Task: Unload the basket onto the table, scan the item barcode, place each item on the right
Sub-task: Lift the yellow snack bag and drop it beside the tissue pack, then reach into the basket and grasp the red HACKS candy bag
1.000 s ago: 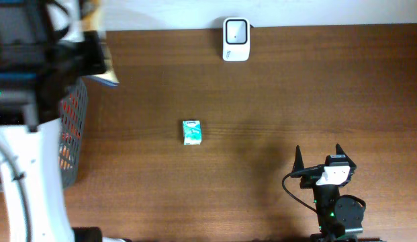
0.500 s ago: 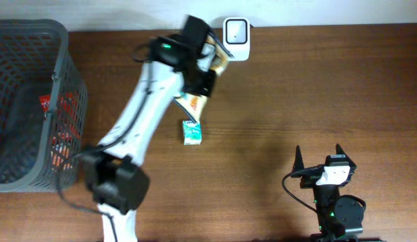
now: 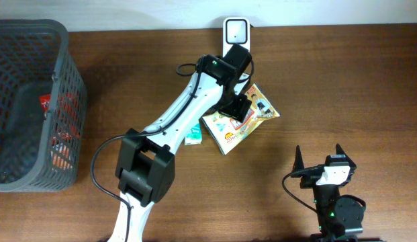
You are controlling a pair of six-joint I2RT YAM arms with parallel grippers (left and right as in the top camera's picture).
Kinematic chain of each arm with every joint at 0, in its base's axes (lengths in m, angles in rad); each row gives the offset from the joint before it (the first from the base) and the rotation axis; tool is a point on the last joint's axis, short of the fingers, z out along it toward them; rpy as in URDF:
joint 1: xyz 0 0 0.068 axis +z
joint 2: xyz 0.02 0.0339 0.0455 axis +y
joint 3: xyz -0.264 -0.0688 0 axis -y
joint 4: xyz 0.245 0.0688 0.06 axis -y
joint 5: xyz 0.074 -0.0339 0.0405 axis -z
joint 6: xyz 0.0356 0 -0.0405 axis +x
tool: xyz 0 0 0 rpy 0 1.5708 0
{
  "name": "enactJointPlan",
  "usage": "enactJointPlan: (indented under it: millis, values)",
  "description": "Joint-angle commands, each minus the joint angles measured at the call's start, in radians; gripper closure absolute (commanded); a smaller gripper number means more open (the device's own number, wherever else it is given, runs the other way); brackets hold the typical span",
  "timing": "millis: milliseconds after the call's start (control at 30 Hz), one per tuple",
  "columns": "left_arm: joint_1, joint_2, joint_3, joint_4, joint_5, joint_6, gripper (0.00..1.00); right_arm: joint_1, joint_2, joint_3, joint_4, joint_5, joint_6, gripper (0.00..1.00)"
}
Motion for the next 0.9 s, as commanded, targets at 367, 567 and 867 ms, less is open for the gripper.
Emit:
enactJointPlan:
  millis: [367,567,867]
  values:
    - [0.161,-0.090,0.770,-0.473,-0.377,0.021,0.01,0.006,-0.006,-0.006,-0.008,-0.005,-0.006,0.02]
    - [0.345,-0.297,0.806,-0.473,-0.443,0.021,0.01,0.006,-0.006,-0.006,-0.008,-0.005,-0.006,0.02]
    - [0.756,-0.387,0.778,-0.473,-0.359,0.017,0.01,0.006,-0.006,-0.006,-0.008,-0.005,-0.006,0.02]
